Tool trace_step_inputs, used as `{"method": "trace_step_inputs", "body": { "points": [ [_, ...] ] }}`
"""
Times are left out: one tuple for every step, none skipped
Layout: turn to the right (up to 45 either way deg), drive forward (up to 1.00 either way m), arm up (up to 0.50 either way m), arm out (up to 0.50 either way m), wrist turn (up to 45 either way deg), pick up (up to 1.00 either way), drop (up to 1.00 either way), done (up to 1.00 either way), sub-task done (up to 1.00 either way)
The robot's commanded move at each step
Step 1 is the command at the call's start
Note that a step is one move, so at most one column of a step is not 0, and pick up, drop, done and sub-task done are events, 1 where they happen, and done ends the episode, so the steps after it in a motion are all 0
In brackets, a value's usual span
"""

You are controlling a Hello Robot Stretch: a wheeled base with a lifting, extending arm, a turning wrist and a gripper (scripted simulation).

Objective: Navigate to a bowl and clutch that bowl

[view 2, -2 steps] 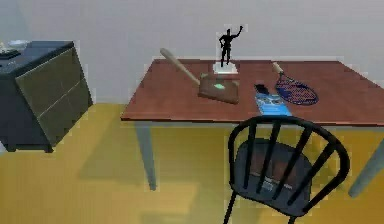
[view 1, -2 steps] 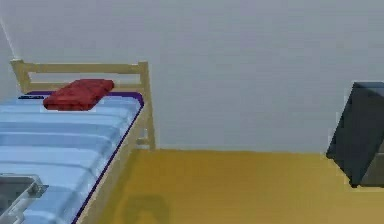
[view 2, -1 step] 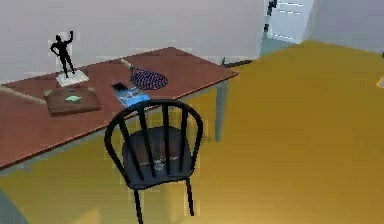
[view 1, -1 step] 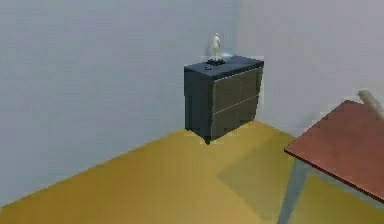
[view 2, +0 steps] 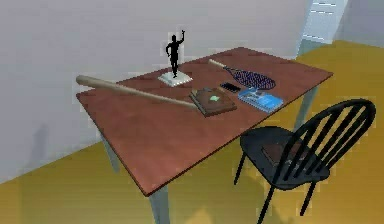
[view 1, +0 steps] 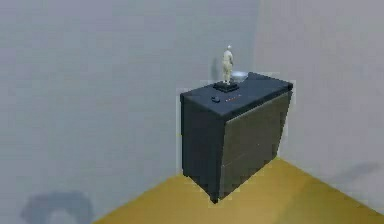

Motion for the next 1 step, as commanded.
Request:
{"method": "trace_step_inputs", "body": {
  "points": [
    [18.0, 0.0, 0.0, 0.0, 0.0, 0.0, 0.0, 0.0, 0.0]
  ]
}}
